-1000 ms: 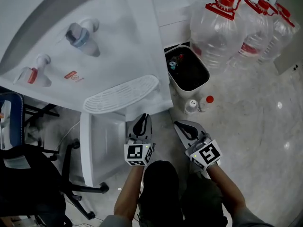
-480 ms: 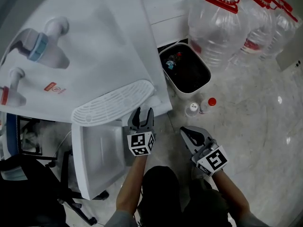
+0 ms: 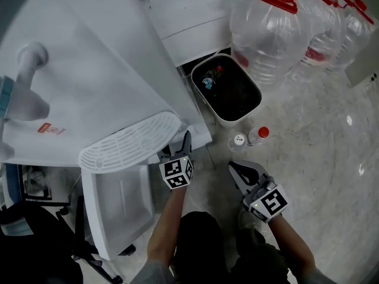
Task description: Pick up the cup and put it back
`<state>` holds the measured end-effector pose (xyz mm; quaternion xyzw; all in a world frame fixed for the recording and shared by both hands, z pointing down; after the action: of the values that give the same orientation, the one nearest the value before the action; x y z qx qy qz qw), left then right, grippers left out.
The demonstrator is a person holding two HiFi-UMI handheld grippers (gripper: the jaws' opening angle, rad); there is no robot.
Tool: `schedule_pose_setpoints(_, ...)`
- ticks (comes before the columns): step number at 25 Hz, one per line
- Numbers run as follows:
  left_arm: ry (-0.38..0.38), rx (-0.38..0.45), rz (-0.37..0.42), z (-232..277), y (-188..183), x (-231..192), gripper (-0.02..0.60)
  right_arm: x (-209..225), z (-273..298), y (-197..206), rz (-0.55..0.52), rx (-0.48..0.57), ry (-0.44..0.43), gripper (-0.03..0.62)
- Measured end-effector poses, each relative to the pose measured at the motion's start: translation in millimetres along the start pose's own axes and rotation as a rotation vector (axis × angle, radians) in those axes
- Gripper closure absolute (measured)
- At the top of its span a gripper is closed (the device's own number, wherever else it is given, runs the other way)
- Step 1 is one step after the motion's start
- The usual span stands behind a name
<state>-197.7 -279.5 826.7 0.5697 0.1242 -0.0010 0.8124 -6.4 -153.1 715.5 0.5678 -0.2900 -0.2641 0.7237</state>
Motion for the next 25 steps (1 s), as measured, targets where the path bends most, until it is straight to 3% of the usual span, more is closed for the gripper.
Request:
schedule_pose_setpoints(10, -0.029, 0.002, 0.022, 20.3, -1.7, -0.7, 0.262, 11.7, -4.0, 8.5, 0.016, 0.006, 0.007, 0.583)
schedule_pose_setpoints(12, -0.041, 0.003, 0.03, 20.8, -2.3, -1.6, 0.302, 12.5, -4.5, 7.7, 0.015, 0.007, 0.007, 0.583)
schedule_pose_setpoints(16, -0.047, 0.004, 0.036, 20.5, -4.4, -1.4, 0.31, 14.1, -6.0, 5.3, 0.02, 0.019, 0.01, 0.583)
schedule_pose_setpoints(25, 0.004, 0.018, 0.028, -6.7, -31.9, 7.8, 0.318, 3.1, -8.4, -4.5, 0.023, 0.047, 0.003, 0.583)
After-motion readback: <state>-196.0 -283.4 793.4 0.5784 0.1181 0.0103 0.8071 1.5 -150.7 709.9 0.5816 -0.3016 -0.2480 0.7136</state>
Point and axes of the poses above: the fingertips, and each gripper's own axes: z forward along the fingers, x to its right, y out of its underside, the point moved 3 cm from there along -z, backward along the fingers, and after that the axes turned 8 degrees about -z, right-handed, at the moved point
